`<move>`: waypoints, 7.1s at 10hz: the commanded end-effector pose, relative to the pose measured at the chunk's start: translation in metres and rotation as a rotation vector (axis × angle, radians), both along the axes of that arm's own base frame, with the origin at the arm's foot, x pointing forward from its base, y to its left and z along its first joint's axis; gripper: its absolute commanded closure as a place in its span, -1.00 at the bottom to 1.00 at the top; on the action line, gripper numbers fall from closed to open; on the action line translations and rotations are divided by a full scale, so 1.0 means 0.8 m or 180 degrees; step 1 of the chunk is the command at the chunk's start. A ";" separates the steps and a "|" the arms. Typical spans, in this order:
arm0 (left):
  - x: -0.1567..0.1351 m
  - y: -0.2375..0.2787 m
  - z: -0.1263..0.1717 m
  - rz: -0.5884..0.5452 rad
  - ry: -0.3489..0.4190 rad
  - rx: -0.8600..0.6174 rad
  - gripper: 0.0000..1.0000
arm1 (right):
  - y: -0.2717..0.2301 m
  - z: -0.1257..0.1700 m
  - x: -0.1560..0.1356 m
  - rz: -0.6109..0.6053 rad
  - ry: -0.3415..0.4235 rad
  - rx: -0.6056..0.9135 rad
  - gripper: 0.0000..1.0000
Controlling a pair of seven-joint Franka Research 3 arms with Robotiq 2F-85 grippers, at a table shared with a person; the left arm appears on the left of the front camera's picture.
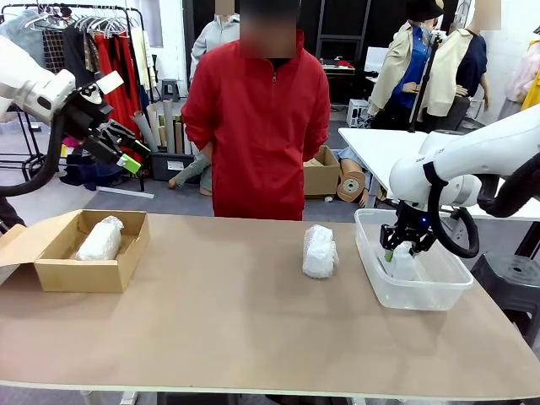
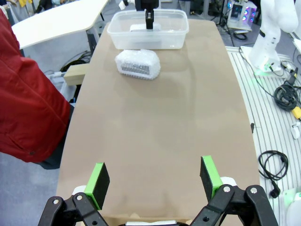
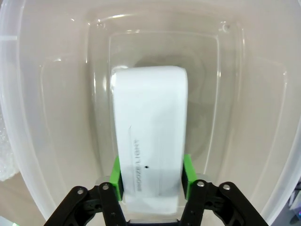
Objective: Separate and place wrapped and unwrapped clocks.
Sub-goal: If the picked Digital clock is wrapped, place it in the Package Box ; if not, place it in the Organizing box, then pick up the Digital clock indicated by the person.
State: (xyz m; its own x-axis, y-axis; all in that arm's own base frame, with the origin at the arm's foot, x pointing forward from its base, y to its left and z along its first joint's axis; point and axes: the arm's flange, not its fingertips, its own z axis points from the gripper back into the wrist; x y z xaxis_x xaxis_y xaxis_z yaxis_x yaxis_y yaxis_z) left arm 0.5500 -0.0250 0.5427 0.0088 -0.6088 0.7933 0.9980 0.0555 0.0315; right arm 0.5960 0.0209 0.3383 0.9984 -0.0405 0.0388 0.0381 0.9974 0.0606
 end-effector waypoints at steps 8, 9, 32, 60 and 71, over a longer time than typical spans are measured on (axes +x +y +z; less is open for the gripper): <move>-0.002 0.001 0.001 -0.0008 0.0017 -0.0009 -1.00 | 0.005 0.077 -0.016 0.0194 0.0258 -0.0259 -1.00; -0.002 0.001 0.001 -0.0008 0.0017 -0.0009 -1.00 | 0.004 0.082 -0.016 0.0194 0.0264 -0.0216 -1.00; -0.002 0.001 0.001 -0.0008 0.0017 -0.0009 -1.00 | 0.040 0.378 -0.036 0.4242 -0.1127 0.1126 -1.00; -0.002 0.001 0.001 -0.0008 0.0017 -0.0009 -1.00 | -0.031 0.244 -0.064 0.4044 -0.2382 0.1799 -1.00; -0.002 0.001 0.001 -0.0008 0.0017 -0.0009 -1.00 | -0.031 0.244 -0.064 0.4044 -0.2382 0.1799 -1.00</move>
State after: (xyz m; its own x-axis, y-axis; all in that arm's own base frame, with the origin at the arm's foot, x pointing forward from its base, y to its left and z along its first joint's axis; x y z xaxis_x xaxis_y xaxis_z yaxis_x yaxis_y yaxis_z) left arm 0.5501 -0.0249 0.5428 0.0086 -0.6088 0.7933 0.9980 0.0554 0.0317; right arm 0.5455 -0.0053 0.5319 0.1571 0.5955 0.7878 -0.9792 0.1977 0.0459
